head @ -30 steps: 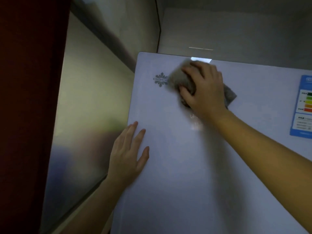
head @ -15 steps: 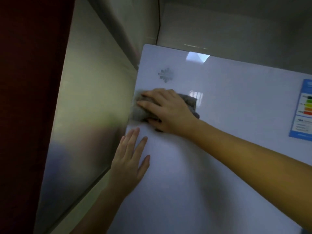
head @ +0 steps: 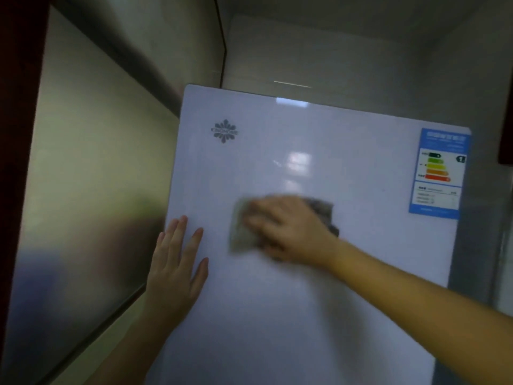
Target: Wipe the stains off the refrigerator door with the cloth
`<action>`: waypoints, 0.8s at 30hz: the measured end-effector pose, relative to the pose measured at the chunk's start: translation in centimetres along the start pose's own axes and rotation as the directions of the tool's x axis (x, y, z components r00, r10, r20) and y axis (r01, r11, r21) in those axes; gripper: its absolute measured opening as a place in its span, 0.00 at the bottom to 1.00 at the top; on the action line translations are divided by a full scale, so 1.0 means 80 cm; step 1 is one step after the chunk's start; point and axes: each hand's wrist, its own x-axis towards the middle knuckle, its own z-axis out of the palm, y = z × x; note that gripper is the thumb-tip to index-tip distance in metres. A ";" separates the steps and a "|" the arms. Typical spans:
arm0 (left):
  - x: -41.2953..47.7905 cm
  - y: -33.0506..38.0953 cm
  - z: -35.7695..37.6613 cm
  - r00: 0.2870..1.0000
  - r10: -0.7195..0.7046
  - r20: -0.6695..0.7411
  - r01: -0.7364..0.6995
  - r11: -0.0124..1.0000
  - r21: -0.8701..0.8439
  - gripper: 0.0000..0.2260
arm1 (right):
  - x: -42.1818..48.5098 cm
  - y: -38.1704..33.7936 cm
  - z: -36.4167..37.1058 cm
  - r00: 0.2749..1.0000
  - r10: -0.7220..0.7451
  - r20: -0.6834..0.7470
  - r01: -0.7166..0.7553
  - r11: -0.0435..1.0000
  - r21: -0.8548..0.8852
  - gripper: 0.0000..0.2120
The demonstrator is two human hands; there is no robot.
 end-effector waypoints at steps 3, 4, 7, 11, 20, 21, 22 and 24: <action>0.001 0.000 -0.003 0.999 -0.011 0.033 0.011 1.000 0.017 0.25 | -0.031 -0.029 0.010 0.963 -0.236 0.129 0.228 0.971 0.072 0.17; 0.001 0.000 -0.005 0.999 -0.013 0.048 0.013 1.000 0.019 0.26 | -0.031 -0.018 0.006 0.969 -0.212 0.126 0.205 0.976 0.066 0.18; 0.004 0.003 -0.010 0.997 -0.019 0.074 0.017 0.999 0.033 0.26 | -0.013 0.057 -0.024 1.000 -0.007 0.002 0.007 1.000 -0.019 0.21; 0.005 0.008 -0.013 0.996 -0.033 0.083 0.028 0.998 0.052 0.27 | 0.008 0.164 -0.086 0.860 0.453 -0.235 -0.474 0.880 -0.038 0.26; 0.007 0.040 -0.014 0.978 -0.171 0.122 0.164 0.984 0.067 0.30 | -0.105 0.055 -0.042 0.986 0.166 -0.023 -0.166 0.986 -0.008 0.24; 0.007 0.046 -0.013 0.974 -0.191 0.122 0.183 0.981 0.070 0.30 | -0.133 0.024 -0.030 0.999 0.004 0.038 -0.005 1.000 0.025 0.20; 0.008 0.051 -0.013 0.970 -0.211 0.123 0.204 0.976 0.071 0.31 | -0.160 -0.002 -0.024 0.983 -0.151 0.104 0.145 0.987 0.064 0.16; 0.011 0.060 -0.014 0.967 -0.227 0.117 0.220 0.973 0.070 0.31 | -0.202 -0.029 -0.021 0.917 -0.344 0.202 0.320 0.936 0.144 0.14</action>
